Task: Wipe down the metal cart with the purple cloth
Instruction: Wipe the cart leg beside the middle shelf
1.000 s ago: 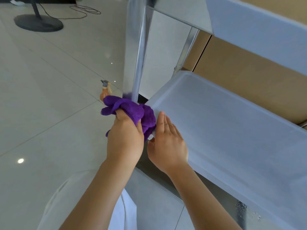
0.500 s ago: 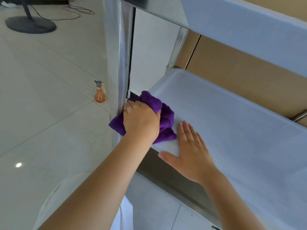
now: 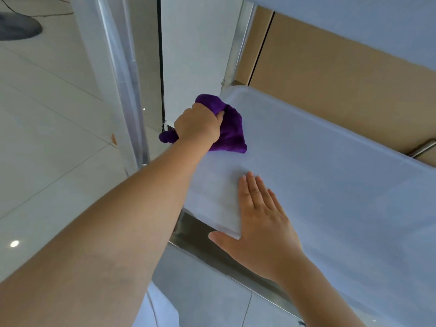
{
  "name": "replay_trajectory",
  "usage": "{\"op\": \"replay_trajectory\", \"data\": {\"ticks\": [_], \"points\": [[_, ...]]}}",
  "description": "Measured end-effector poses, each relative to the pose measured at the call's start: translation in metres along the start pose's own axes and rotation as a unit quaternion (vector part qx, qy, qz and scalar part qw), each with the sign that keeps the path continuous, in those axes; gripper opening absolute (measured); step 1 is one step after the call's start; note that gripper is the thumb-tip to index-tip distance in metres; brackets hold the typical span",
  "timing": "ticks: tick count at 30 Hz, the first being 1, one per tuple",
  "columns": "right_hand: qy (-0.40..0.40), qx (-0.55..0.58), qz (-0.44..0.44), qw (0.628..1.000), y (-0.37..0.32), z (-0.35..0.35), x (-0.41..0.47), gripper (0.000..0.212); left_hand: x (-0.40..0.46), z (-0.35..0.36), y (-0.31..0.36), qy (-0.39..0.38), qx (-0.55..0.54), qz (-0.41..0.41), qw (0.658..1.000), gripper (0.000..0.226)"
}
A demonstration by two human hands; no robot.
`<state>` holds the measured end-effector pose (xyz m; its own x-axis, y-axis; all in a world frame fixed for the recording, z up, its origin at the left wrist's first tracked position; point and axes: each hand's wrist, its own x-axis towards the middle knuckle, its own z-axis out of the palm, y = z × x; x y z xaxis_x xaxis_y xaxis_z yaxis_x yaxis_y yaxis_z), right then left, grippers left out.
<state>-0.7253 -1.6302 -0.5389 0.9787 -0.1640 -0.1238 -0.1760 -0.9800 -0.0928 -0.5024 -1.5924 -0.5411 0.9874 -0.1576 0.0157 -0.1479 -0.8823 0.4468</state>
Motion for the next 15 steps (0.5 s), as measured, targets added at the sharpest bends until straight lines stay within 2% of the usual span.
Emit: {"op": "replay_trajectory", "data": {"ticks": [4,7,10,13,15], "points": [[-0.010,0.004,-0.013,1.000,0.002,0.002,-0.002,0.099,0.030,0.007,0.022,-0.022,-0.007,0.026,0.999,0.056],[-0.023,0.022,-0.004,0.999,0.002,0.004,-0.002,0.101,0.050,0.008,0.037,-0.010,0.005,0.088,0.996,0.048],[0.023,-0.011,0.023,0.999,0.001,0.010,0.000,0.108,0.061,0.010,0.043,0.011,0.017,0.136,0.991,0.047],[0.022,0.001,0.030,0.999,0.000,0.014,0.002,0.095,0.059,0.012,0.045,0.019,0.027,0.122,0.992,0.045],[0.025,-0.001,0.025,0.999,0.001,0.015,0.001,0.094,0.055,0.010,0.043,0.023,0.024,0.100,0.994,0.043]]}}
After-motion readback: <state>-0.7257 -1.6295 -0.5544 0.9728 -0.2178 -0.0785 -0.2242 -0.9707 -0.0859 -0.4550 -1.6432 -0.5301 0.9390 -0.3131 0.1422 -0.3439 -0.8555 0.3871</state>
